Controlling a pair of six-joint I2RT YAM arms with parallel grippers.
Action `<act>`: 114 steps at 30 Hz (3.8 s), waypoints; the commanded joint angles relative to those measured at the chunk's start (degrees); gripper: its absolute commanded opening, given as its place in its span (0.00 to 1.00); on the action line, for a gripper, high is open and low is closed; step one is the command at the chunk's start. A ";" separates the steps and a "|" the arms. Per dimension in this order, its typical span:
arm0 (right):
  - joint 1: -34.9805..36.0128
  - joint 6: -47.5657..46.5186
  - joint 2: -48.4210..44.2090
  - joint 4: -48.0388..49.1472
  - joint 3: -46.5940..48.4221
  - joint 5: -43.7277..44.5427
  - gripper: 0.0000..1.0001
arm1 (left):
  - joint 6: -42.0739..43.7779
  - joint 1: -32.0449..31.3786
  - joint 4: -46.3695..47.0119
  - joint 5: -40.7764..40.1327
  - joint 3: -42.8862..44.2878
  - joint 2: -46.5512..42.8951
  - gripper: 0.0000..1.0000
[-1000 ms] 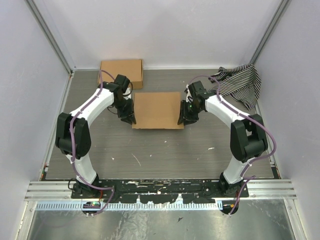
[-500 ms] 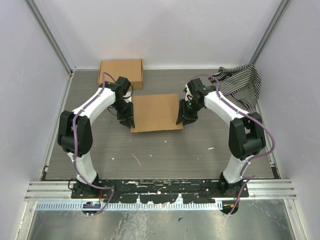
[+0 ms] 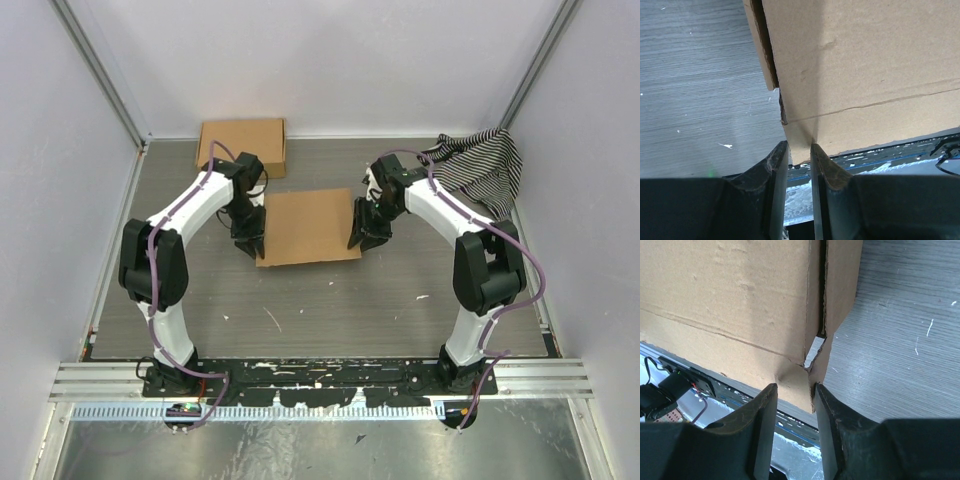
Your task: Fold the paper box
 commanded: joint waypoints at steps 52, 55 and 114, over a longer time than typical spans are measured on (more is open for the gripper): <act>3.23 -1.80 -12.89 20.46 -15.52 19.44 0.32 | -6.66 -2.97 35.12 -13.07 -9.85 -21.27 0.47; 4.07 -0.34 -14.69 24.33 -18.95 20.46 0.01 | -8.48 -3.13 32.80 -3.53 2.53 -9.29 0.40; 25.91 -2.13 1.58 50.96 -11.08 21.19 0.01 | -11.85 1.18 26.26 8.54 16.86 16.82 0.38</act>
